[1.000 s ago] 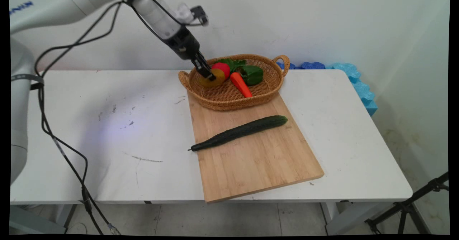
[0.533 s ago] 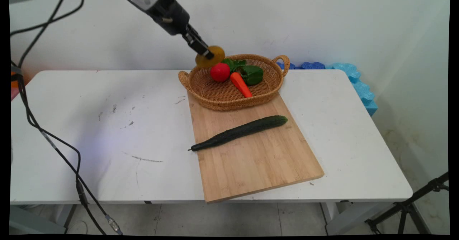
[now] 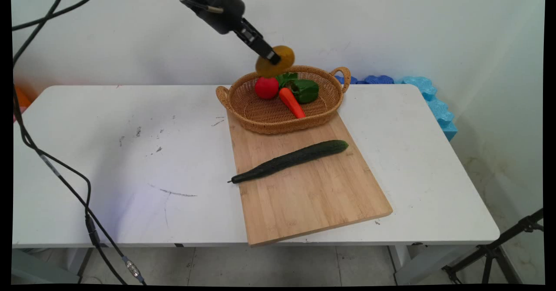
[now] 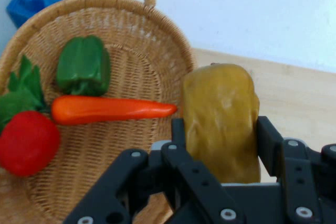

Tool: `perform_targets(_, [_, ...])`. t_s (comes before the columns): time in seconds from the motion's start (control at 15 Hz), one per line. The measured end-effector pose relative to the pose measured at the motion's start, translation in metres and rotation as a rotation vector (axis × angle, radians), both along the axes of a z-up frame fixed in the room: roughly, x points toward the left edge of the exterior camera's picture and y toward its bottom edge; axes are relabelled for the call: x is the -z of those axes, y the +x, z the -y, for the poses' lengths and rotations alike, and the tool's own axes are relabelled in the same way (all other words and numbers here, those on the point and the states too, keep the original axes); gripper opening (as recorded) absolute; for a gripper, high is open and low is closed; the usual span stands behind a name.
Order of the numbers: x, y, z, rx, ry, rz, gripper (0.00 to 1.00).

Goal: Place the picked object on the cutting board

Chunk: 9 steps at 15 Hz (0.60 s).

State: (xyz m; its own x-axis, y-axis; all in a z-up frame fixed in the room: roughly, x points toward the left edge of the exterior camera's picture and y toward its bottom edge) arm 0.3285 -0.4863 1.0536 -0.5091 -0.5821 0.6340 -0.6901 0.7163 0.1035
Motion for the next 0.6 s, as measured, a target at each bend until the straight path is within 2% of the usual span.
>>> perform_targets(0.27, [0.012, -0.035, -0.020, -0.015, 0.010, -0.009, 0.00])
perform_targets(0.6, [0.050, -0.080, -0.041, -0.004, 0.016, 0.021, 0.00])
